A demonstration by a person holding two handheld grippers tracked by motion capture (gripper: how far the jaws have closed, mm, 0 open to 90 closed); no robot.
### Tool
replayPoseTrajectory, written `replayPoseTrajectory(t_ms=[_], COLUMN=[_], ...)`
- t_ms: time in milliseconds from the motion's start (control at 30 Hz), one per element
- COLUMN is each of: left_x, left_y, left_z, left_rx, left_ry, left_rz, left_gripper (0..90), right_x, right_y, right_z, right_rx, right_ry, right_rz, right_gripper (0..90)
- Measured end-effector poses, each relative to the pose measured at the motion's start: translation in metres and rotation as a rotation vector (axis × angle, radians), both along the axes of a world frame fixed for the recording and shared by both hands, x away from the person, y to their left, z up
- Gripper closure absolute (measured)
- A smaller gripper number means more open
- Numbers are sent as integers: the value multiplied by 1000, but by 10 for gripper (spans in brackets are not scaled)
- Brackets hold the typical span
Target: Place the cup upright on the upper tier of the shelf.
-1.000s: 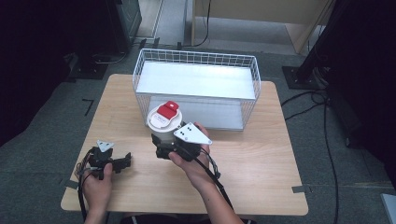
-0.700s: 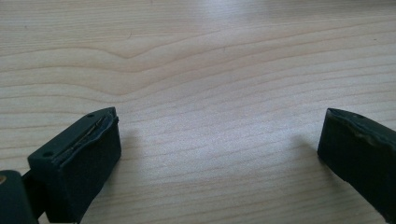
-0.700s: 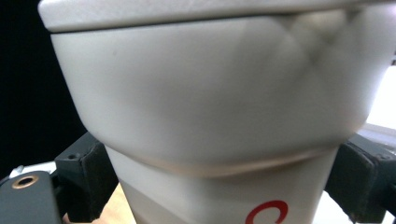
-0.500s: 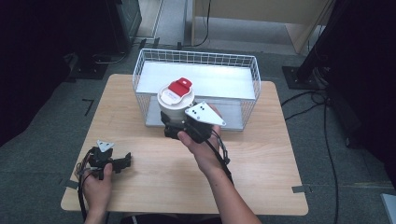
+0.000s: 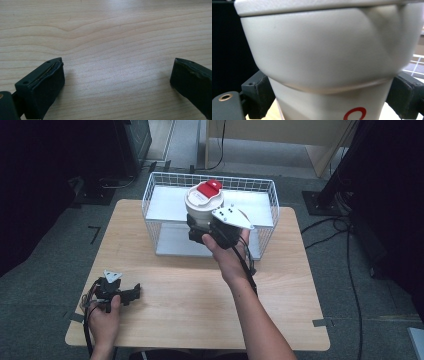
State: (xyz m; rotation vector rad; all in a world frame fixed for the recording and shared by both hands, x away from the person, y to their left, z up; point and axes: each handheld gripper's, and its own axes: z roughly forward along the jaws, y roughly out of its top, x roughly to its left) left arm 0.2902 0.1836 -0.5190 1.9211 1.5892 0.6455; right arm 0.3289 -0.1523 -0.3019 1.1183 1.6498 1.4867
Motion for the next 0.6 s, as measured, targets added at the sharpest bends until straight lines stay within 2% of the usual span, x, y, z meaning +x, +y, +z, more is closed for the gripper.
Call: replayPoseTrajectory(t_ms=[333, 600], left_x=[0, 0], left_y=[0, 0], left_z=[0, 0], left_rx=[0, -1], left_ry=[2, 0], left_rz=[-1, 0], left_gripper=[0, 0], right_x=[40, 64], right_y=[-18, -29], right_z=[3, 3], right_rx=[-8, 5], right_ry=[19, 40], right_rz=[-74, -123], right_gripper=[97, 97])
